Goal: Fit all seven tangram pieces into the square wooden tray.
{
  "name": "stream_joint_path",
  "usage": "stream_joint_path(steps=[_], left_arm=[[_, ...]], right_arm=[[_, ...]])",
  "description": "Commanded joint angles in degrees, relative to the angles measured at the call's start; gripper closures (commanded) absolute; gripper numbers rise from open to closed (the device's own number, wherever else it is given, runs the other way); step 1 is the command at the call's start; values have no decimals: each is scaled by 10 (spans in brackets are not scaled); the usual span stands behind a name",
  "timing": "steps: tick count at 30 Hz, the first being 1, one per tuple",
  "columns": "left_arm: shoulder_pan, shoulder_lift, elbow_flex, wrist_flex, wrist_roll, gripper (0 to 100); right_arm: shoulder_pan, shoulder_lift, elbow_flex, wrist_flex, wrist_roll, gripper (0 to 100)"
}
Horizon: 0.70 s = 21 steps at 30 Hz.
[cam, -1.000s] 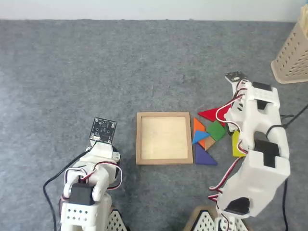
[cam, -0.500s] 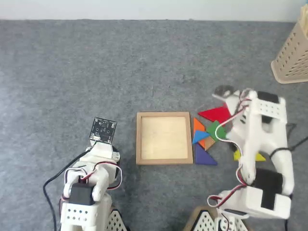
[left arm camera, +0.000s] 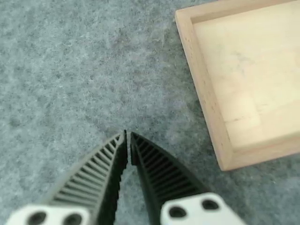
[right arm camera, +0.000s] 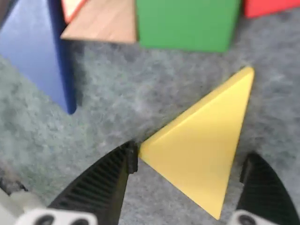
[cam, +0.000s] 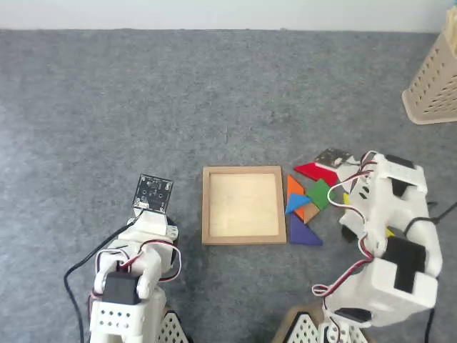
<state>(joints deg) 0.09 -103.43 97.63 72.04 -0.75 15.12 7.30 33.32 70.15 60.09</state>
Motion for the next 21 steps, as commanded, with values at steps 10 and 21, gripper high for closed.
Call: stream_joint_path(steps=[10,21], left_arm=[[-4,-12,-11,4,4,988],[-4,-12,-11,4,4,988]], right_arm=[[1,55,-97,-37,-251,898],[22,51,-203,-32,-462,916]])
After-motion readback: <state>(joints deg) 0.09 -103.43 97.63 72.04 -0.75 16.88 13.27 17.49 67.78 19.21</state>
